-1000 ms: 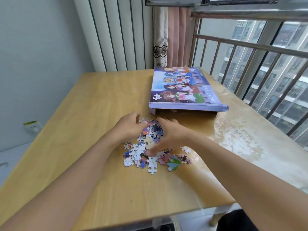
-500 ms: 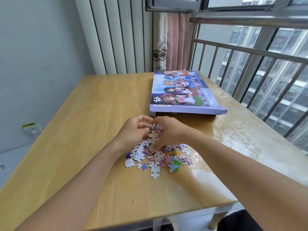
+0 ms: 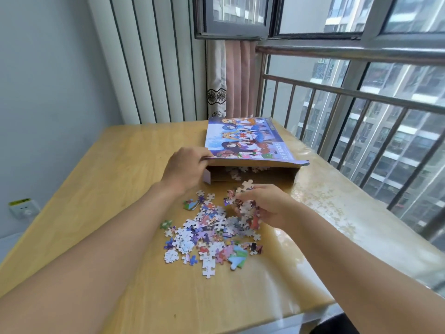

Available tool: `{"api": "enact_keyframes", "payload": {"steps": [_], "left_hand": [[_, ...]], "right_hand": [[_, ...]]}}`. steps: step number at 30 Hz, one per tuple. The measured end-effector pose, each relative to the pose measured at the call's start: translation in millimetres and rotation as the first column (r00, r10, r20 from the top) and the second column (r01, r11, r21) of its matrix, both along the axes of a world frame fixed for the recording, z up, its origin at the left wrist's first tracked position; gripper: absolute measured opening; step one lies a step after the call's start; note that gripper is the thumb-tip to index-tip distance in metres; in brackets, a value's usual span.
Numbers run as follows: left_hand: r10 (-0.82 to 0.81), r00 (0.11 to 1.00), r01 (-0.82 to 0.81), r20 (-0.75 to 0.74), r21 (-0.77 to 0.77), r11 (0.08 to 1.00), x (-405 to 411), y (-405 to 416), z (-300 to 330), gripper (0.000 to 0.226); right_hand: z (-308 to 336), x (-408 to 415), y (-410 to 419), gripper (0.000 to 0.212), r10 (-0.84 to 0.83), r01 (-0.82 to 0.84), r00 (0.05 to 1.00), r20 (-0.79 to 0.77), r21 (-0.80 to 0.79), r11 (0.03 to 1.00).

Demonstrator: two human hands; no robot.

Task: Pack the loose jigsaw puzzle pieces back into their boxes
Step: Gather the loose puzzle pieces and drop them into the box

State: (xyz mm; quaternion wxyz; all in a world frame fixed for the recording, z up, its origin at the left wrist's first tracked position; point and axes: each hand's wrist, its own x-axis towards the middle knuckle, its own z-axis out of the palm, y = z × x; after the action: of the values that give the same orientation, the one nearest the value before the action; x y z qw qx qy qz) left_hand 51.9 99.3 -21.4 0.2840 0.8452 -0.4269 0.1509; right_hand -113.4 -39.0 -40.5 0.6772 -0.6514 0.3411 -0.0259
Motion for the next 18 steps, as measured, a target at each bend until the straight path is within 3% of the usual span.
{"api": "enact_keyframes", "payload": {"steps": [3,7,11,14,18], "left_hand": [[0.045,0.997,-0.052,-0.068,-0.104,0.993,3,-13,8,0.010],[0.078,0.991,-0.096,-0.112,-0.164,0.982,1,-25,10,0.011],[0.112,0.975,-0.165,-0.194,-0.282,0.945,3,-33,17,0.016],[0.111,0.976,-0.164,-0.187,-0.298,0.940,1,-39,26,0.015],[0.116,0.974,-0.170,-0.193,-0.292,0.941,0,-43,30,0.015]], "right_hand": [[10,-7,-11,0.018,-0.202,0.162,0.978,0.058,0.406,0.899],[21,-8,-20,0.031,-0.447,0.209,0.882,0.146,0.730,0.650],[23,1,-32,0.051,-0.569,0.134,0.795,0.213,0.852,0.506],[25,16,-42,0.054,-0.609,0.099,0.757,0.238,0.879,0.467],[40,35,-41,0.049,-0.689,0.174,0.692,0.215,0.877,0.448]]}}
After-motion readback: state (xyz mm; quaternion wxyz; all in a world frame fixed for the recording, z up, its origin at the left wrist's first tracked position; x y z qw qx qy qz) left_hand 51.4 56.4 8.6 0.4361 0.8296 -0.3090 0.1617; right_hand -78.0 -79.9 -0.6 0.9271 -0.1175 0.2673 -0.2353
